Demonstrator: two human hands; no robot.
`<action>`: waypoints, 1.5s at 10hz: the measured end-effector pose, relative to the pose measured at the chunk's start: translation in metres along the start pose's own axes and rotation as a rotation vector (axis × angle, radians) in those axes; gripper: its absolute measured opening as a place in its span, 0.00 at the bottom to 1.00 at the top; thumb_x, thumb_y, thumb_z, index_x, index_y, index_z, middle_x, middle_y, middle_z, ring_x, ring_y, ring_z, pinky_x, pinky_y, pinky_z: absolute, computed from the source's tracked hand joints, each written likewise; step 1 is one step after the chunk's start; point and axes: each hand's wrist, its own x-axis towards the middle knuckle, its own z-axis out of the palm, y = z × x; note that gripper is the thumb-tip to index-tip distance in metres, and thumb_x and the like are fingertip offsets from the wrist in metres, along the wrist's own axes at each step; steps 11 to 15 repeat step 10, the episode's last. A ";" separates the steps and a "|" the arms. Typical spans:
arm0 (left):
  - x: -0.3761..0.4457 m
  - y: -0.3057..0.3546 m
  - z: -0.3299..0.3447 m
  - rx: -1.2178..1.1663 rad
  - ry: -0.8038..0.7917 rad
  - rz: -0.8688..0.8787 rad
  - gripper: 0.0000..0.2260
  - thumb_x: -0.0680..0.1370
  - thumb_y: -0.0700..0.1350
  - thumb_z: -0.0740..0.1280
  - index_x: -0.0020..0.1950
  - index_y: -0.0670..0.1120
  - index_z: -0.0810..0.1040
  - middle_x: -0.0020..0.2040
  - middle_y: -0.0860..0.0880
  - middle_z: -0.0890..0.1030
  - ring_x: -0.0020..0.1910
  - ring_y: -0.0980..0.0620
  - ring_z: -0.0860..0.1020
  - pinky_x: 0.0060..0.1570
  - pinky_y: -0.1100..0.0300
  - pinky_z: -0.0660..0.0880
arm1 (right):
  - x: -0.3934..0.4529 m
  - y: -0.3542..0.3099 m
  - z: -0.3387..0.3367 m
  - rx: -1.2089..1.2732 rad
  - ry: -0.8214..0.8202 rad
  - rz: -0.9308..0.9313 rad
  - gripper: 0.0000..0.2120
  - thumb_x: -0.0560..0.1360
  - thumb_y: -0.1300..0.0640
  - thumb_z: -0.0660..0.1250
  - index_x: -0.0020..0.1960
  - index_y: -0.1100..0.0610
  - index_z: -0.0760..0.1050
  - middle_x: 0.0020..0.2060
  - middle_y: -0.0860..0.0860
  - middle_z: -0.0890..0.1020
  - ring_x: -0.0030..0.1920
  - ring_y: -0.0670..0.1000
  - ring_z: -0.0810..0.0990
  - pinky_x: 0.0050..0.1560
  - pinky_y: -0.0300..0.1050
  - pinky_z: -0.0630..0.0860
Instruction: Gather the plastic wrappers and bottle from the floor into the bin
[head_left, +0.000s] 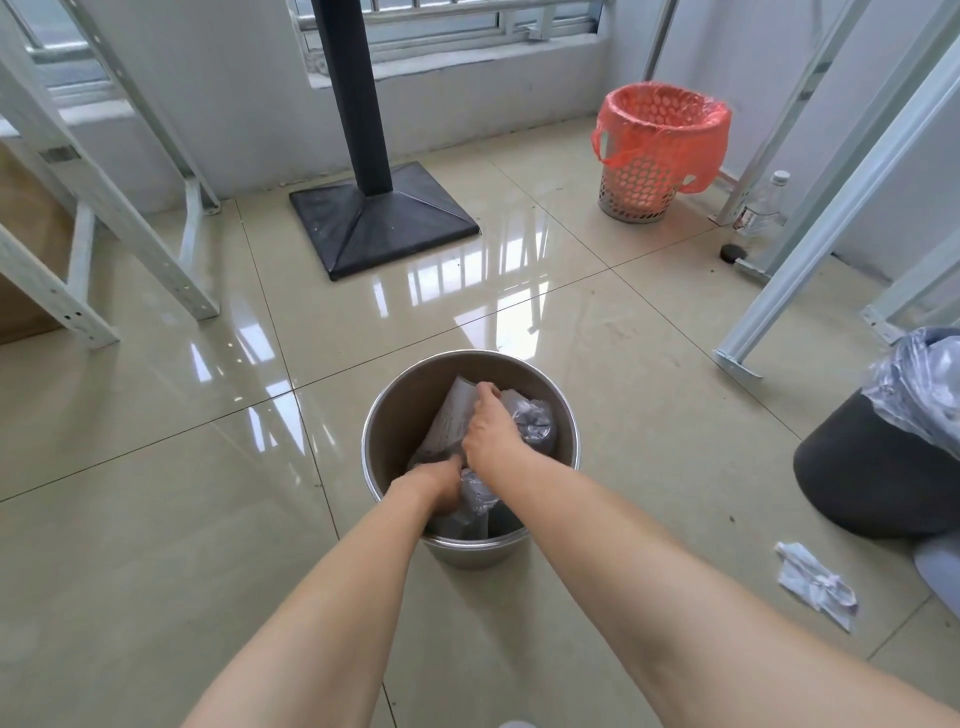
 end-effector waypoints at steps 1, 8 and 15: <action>0.001 -0.003 0.009 0.179 0.096 -0.016 0.27 0.79 0.44 0.61 0.77 0.49 0.58 0.75 0.43 0.65 0.74 0.39 0.60 0.69 0.41 0.66 | 0.004 -0.011 0.011 0.050 0.015 -0.029 0.26 0.81 0.44 0.56 0.77 0.50 0.60 0.75 0.52 0.66 0.76 0.58 0.59 0.74 0.61 0.53; -0.143 0.008 -0.070 -0.219 0.367 0.172 0.32 0.69 0.47 0.74 0.70 0.43 0.69 0.64 0.41 0.75 0.62 0.41 0.75 0.59 0.51 0.74 | -0.117 0.043 -0.036 0.659 0.410 0.211 0.17 0.75 0.55 0.68 0.64 0.54 0.74 0.60 0.53 0.78 0.63 0.56 0.75 0.63 0.54 0.67; -0.247 0.009 -0.104 -0.263 0.699 0.103 0.28 0.79 0.49 0.65 0.76 0.43 0.63 0.75 0.44 0.67 0.73 0.47 0.66 0.71 0.55 0.63 | -0.193 0.074 -0.083 0.985 0.669 0.362 0.16 0.76 0.64 0.59 0.61 0.55 0.75 0.56 0.54 0.79 0.58 0.56 0.78 0.58 0.53 0.70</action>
